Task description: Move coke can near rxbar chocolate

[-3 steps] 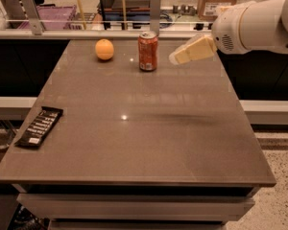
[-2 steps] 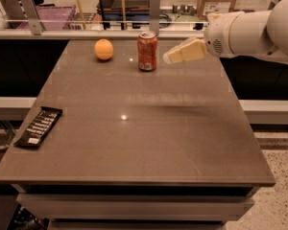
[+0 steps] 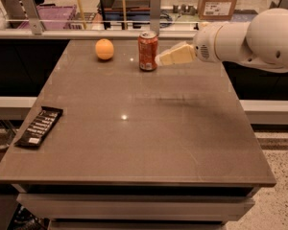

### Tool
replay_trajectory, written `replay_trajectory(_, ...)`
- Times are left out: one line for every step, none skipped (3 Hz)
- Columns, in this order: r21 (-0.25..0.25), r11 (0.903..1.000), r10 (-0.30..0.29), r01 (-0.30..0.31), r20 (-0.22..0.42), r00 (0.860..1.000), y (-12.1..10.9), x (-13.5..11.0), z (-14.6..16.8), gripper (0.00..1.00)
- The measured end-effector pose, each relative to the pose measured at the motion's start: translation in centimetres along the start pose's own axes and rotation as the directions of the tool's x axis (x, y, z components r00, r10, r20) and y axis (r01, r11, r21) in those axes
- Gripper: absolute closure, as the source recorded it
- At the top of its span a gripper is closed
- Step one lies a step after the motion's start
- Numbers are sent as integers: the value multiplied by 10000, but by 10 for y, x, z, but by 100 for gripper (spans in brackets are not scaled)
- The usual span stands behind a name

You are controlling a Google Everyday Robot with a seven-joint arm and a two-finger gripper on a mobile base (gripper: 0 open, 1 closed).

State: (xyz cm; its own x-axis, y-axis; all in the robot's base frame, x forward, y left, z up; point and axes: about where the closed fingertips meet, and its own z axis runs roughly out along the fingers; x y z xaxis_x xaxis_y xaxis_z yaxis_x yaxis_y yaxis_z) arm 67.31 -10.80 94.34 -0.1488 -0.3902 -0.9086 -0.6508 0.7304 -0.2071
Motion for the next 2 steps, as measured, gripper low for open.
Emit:
replay_trajectory(-260, 9996, 126, -125, 57, 9999, 6, 3, 24, 0)
replay_trajectory(-599, 9980, 192, -180, 193, 9996, 14, 3, 48, 0)
